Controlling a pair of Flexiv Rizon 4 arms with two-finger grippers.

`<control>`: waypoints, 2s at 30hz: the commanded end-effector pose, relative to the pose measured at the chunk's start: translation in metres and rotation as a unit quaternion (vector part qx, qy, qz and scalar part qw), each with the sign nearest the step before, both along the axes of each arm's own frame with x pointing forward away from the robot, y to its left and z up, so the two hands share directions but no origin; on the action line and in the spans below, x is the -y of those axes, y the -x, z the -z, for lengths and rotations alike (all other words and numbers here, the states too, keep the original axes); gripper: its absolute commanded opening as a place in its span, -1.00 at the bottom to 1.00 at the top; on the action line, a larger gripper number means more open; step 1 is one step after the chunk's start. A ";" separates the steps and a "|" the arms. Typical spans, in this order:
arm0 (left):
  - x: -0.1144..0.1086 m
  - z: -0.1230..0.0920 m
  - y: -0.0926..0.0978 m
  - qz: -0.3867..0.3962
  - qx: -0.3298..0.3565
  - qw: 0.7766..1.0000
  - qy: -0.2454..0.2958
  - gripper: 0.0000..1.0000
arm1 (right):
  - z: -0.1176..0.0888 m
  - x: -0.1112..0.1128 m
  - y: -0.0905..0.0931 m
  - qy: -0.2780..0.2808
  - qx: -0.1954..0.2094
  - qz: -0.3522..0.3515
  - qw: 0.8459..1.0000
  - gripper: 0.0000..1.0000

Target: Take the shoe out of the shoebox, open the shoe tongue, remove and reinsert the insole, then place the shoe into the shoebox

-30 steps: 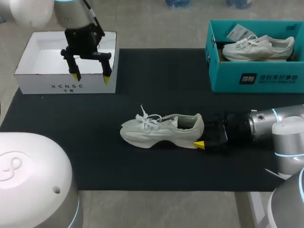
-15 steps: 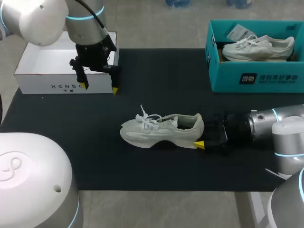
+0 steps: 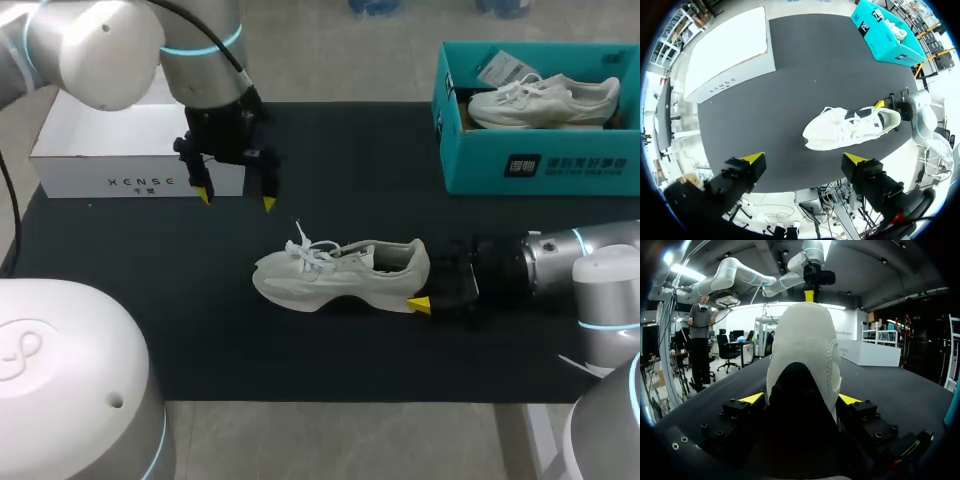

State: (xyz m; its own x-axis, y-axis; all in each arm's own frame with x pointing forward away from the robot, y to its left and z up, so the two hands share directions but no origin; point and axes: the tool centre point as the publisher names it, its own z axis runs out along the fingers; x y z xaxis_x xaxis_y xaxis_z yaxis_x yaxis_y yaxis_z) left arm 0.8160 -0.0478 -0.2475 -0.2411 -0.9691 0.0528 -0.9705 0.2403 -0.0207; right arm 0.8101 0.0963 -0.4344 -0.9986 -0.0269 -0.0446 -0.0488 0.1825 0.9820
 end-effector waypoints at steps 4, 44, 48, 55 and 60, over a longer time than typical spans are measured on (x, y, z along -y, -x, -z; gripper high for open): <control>0.067 0.016 0.013 0.003 0.007 1.000 -0.027 1.00 | 0.005 -0.004 -0.001 0.001 0.000 -0.001 1.000 -1.00; 0.166 0.103 0.026 -0.046 0.072 0.986 -0.140 1.00 | 0.005 -0.004 -0.001 0.001 0.000 -0.001 1.000 -1.00; 0.169 0.108 0.019 -0.050 0.069 0.987 -0.139 1.00 | 0.005 -0.004 -0.001 0.001 0.000 -0.001 1.000 -1.00; 0.170 0.114 0.015 -0.054 0.072 0.986 -0.140 1.00 | 0.005 -0.004 -0.001 0.001 0.000 -0.001 1.000 -1.00; 0.166 0.119 0.014 -0.058 0.079 0.985 -0.145 1.00 | 0.005 -0.004 -0.001 0.001 0.000 -0.001 1.000 -1.00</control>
State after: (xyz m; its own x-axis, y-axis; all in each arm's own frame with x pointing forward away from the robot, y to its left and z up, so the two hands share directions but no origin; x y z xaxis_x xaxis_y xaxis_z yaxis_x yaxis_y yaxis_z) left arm 0.8023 -0.2149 -0.3637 -0.1144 -0.9587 -0.2603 -0.9819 0.1490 -0.1173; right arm 0.8101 0.0965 -0.4344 -0.9986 -0.0273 -0.0447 -0.0489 0.1827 0.9820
